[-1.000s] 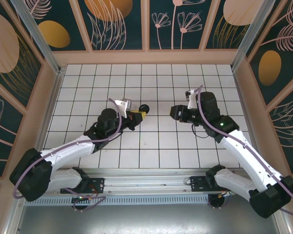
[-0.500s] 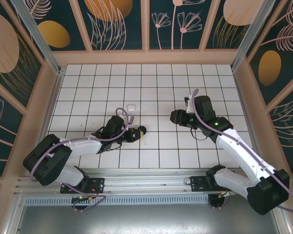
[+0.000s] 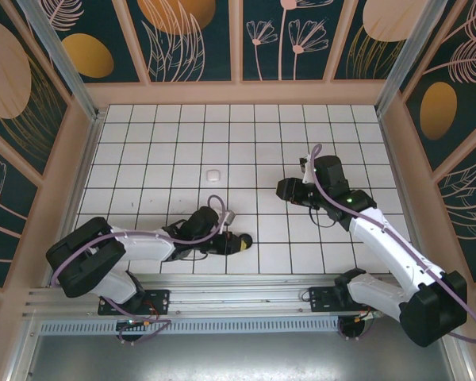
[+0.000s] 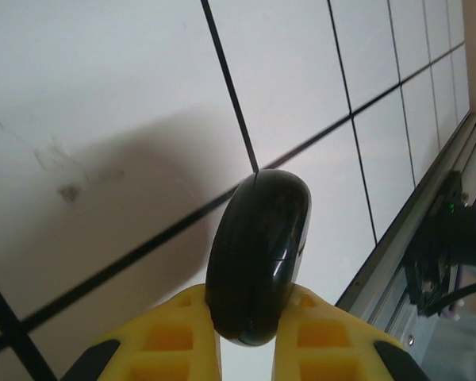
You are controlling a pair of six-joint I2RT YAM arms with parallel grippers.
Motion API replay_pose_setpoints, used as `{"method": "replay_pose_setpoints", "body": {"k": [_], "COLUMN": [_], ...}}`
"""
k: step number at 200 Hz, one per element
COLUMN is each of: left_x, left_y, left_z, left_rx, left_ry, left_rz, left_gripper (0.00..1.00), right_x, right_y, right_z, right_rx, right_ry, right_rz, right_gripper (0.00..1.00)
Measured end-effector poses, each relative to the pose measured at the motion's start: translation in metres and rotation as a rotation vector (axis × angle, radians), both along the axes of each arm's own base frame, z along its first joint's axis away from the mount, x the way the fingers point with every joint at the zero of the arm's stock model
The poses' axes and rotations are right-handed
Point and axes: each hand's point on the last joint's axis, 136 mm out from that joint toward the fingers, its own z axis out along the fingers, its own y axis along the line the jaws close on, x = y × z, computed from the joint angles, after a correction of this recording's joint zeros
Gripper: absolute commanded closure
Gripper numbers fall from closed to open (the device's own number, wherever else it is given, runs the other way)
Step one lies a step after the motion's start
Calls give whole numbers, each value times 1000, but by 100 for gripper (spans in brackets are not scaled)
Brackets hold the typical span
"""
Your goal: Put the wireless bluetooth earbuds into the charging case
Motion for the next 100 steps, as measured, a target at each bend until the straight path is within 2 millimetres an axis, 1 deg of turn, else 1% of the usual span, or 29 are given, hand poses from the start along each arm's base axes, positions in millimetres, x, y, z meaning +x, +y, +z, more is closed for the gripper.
{"method": "replay_pose_setpoints", "body": {"k": [31,45,55,67,83,100], "left_x": [-12,-13,-13,-14,-14,-12], "left_y": [9,9,10,11,13,16], "left_z": [-14,-13,-13,-13,-14,-12], "left_rx": [44,43,47,51,61,72], "left_ry": [35,35,38,35,42,28], "left_rz": [-13,-14,-14,-15,-6,4], "left_gripper": [91,87,79,71,64,58], "right_x": [1,1,1,2,3,4], "right_y": [-1,-1,-1,-2,-4,-5], "right_z": [0,0,0,0,0,0], "right_rx": [3,3,3,4,2,1], "right_ry": [-1,-1,0,0,-1,-2], "right_rz": [-4,-5,-5,-9,-12,-15], "right_gripper": [57,57,57,52,48,46]}}
